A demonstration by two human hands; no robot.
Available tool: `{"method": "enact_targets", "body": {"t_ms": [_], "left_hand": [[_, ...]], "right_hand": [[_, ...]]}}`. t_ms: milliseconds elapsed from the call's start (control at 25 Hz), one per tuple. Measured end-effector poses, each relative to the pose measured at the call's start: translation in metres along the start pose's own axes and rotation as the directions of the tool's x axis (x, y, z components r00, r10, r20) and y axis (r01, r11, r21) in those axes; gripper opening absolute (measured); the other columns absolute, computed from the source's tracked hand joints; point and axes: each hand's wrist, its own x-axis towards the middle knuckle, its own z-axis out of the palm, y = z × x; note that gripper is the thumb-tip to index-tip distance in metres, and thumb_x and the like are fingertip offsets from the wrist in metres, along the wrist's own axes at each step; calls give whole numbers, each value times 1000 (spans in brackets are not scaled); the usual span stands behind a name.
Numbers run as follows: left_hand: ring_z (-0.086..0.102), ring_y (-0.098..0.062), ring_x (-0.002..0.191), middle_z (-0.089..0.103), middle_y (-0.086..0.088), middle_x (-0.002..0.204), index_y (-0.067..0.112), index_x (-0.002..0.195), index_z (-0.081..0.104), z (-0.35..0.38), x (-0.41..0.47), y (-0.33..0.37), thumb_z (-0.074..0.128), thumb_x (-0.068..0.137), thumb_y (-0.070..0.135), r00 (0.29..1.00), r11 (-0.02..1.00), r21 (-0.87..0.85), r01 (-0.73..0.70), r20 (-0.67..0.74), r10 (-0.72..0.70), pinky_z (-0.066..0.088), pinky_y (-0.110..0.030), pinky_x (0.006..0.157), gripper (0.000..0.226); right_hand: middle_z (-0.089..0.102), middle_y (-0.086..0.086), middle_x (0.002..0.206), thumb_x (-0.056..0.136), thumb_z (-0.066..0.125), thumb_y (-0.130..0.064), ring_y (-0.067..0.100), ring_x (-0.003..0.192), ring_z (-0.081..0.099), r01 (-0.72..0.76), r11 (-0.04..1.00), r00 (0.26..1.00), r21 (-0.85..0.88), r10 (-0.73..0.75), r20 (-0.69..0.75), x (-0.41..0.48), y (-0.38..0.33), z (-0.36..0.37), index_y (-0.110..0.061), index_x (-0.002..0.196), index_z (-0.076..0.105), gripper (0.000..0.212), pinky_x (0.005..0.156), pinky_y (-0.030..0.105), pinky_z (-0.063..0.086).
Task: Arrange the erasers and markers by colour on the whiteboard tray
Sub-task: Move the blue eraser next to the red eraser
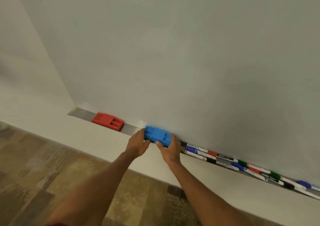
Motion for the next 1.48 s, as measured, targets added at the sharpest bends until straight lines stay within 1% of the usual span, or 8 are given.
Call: {"method": "enact_targets", "body": {"t_ms": [240,480,640,720,840,960,1160,1480], "left_hand": [[46,-28,128,50,-10,139,9,142,32,-3,20,-25,50,92,24,999,995,87,48,-5,-47,29,-43,112,55],[37,-27,136,42,-9,146,13,145,25,-2,27,-44,46,95,25,996,992,93,90,11,-92,16,-51,116,56],[32,-25,139,38,-8,149,14,146,23,-4,29,-51,46,95,25,996,990,112,85,5,-86,11,-51,117,58],[33,-24,138,40,-8,147,14,144,28,-7,29,-54,49,94,25,998,991,124,56,-37,-52,12,-49,117,55],[32,-24,139,40,-9,147,12,138,35,-15,31,-58,53,91,21,981,986,154,69,-189,-39,14,-46,117,51],[13,-26,147,21,-12,157,7,146,22,-25,33,-66,50,94,28,963,934,309,178,-251,-100,5,-47,119,62],[6,-28,149,13,-14,159,5,148,13,-32,36,-71,46,95,30,974,885,421,200,-182,-134,0,-49,119,67],[0,-23,149,6,-9,161,8,151,7,-36,36,-74,40,97,26,977,870,444,212,-124,-175,-5,-56,116,65]], "right_hand": [[38,9,140,75,76,-41,24,131,38,12,1000,998,-15,-11,64,12,-4,22,-18,141,31,83,106,41,42],[37,6,142,73,78,-41,21,130,39,-17,999,992,40,12,124,20,-3,36,-20,142,28,88,107,39,41],[35,6,145,74,77,-43,21,132,39,-36,999,992,41,31,122,22,-1,41,-18,143,27,89,105,34,39],[35,6,146,75,76,-43,21,132,39,-38,999,992,37,33,118,23,-1,42,-18,143,27,88,105,33,39],[37,5,145,76,75,-42,21,132,39,-31,999,992,42,25,120,23,-3,44,-17,143,28,86,104,32,37],[38,6,144,76,75,-41,22,132,39,-24,999,992,40,19,122,24,-7,48,-17,142,28,84,105,34,38],[39,6,144,76,75,-41,24,132,39,-13,999,989,37,7,145,25,-13,58,-17,142,28,84,107,40,41],[40,13,143,75,76,-42,27,125,49,-25,1000,976,13,22,217,28,-21,69,-20,142,26,86,101,40,48]]}}
